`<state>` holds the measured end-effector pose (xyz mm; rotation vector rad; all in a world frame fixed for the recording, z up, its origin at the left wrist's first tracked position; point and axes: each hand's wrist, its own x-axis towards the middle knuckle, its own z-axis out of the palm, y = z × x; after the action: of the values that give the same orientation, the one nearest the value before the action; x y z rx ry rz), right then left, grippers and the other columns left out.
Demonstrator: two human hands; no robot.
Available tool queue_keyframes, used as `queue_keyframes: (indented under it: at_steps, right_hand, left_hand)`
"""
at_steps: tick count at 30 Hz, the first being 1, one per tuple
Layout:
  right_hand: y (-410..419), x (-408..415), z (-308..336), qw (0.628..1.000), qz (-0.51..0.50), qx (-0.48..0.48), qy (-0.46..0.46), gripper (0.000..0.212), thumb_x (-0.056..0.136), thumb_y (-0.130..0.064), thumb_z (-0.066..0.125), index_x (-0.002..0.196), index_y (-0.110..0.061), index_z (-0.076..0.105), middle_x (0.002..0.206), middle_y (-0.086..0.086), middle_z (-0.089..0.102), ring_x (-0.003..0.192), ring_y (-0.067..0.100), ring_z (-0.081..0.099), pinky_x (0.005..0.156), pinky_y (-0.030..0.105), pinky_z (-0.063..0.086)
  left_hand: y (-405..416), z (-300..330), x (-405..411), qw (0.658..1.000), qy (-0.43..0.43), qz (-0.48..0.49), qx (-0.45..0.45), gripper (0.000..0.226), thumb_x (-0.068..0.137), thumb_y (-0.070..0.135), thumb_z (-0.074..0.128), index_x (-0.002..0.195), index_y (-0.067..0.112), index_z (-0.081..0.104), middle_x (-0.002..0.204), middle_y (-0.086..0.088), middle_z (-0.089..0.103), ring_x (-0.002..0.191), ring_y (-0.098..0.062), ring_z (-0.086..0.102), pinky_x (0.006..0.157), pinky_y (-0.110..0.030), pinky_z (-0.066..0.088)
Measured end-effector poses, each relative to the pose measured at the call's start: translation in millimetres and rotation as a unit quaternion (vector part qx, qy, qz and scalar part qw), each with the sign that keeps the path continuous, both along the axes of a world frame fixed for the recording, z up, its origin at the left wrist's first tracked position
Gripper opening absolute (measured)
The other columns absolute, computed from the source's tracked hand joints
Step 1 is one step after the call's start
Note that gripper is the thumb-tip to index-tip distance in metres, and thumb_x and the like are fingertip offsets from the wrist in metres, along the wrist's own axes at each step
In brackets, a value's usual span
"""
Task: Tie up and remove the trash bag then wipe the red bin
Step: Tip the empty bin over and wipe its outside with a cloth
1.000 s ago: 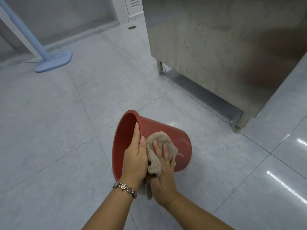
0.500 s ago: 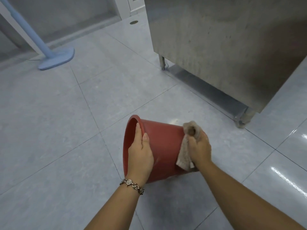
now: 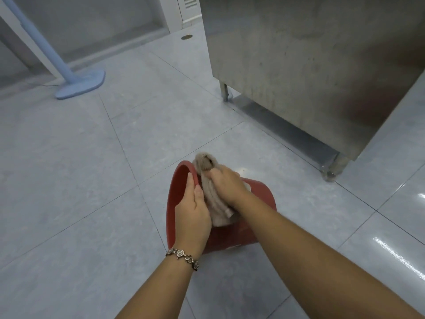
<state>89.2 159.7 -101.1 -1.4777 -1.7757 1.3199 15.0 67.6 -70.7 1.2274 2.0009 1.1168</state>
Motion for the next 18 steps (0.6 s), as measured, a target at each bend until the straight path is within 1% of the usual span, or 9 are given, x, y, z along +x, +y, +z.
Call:
queue_keyframes:
  at_steps: [2,4,7,9,12,13,15,17,18]
  right_hand:
    - [14.7,6.2,3.4,0.998,-0.005,-0.040,-0.044,0.041,0.079,-0.056,0.028,0.087,-0.032,0.061,0.100,0.004,0.065,0.105,0.032,0.056,0.097,0.048,0.042]
    - [26.6,13.2,-1.8,0.996,-0.004,-0.075,-0.054,0.056,0.077,-0.068,0.026,0.092,-0.030,0.064,0.106,0.006,0.066,0.106,0.031,0.057,0.099,0.049,0.041]
    - [22.1,43.2,-19.4,0.987,-0.063,-0.137,-0.059,0.099,0.064,-0.095,0.020,0.108,-0.021,0.068,0.113,0.010,0.067,0.108,0.029,0.059,0.102,0.046,0.039]
    - [3.8,69.9,-33.6,0.979,-0.130,-0.150,-0.045,0.090,0.073,-0.089,0.023,0.108,-0.018,0.067,0.108,0.011,0.066,0.106,0.029,0.060,0.099,0.043,0.041]
    - [-39.6,90.8,-59.1,0.965,-0.236,-0.116,0.010,0.046,0.089,-0.062,0.036,0.095,-0.024,0.061,0.108,0.011,0.067,0.089,0.022,0.061,0.086,0.040,0.047]
    - [-55.4,86.8,-66.0,0.961,-0.266,-0.077,0.016,0.041,0.085,-0.056,0.038,0.104,-0.027,0.059,0.120,0.012,0.064,0.099,0.024,0.060,0.093,0.043,0.046]
    - [-80.7,65.9,-72.2,0.968,-0.248,0.022,0.034,0.065,0.072,-0.049,0.033,0.134,-0.036,0.045,0.149,0.004,0.040,0.136,0.026,0.037,0.116,0.048,0.025]
    - [-93.9,38.4,-60.7,0.978,-0.179,0.091,0.050,0.075,0.067,-0.047,0.029,0.142,-0.038,0.030,0.154,-0.008,0.024,0.145,0.016,0.014,0.119,0.040,0.005]
    - [-95.6,27.5,-48.2,0.983,-0.140,0.112,0.048,0.077,0.067,-0.046,0.028,0.143,-0.037,0.030,0.153,-0.012,0.024,0.145,0.011,0.011,0.119,0.038,0.002]
  left_hand:
    - [-1.8,0.0,3.2,1.000,0.022,-0.015,-0.007,0.046,0.102,0.024,0.031,0.147,0.031,0.027,0.063,0.023,0.034,0.054,0.022,0.046,0.054,-0.001,0.037]
    - [-0.8,0.9,4.8,0.999,0.023,-0.018,-0.015,0.046,0.101,0.027,0.030,0.147,0.034,0.027,0.062,0.021,0.034,0.050,0.014,0.045,0.053,-0.002,0.037]
    - [-2.6,4.6,3.6,0.999,0.021,-0.021,-0.020,0.045,0.102,0.027,0.030,0.146,0.034,0.028,0.062,0.021,0.031,0.047,0.021,0.044,0.050,0.001,0.036]
    - [-4.7,6.7,4.1,0.999,0.031,-0.029,-0.028,0.044,0.102,0.030,0.029,0.146,0.035,0.029,0.062,0.021,0.031,0.046,0.013,0.045,0.047,-0.003,0.036]
    - [-2.8,8.5,12.8,0.997,0.047,-0.059,-0.032,0.045,0.101,0.034,0.028,0.146,0.037,0.027,0.061,0.006,0.051,0.051,0.000,0.043,0.050,-0.012,0.038]
    - [-0.3,9.7,15.8,0.996,0.044,-0.064,-0.033,0.046,0.101,0.034,0.028,0.147,0.035,0.026,0.067,-0.001,0.059,0.056,-0.003,0.047,0.053,-0.012,0.039]
    - [7.3,14.8,17.6,0.998,0.014,-0.048,-0.038,0.046,0.101,0.033,0.030,0.147,0.030,0.027,0.094,0.003,0.066,0.079,-0.005,0.058,0.069,-0.003,0.038]
    - [18.7,17.3,8.7,0.997,-0.045,-0.011,-0.057,0.049,0.100,0.033,0.036,0.147,0.027,0.027,0.136,0.002,0.053,0.118,-0.014,0.052,0.096,-0.016,0.035]
    - [24.0,16.6,1.4,0.993,-0.091,0.004,-0.072,0.051,0.099,0.033,0.039,0.148,0.027,0.026,0.146,0.001,0.043,0.125,-0.016,0.046,0.103,-0.024,0.033]
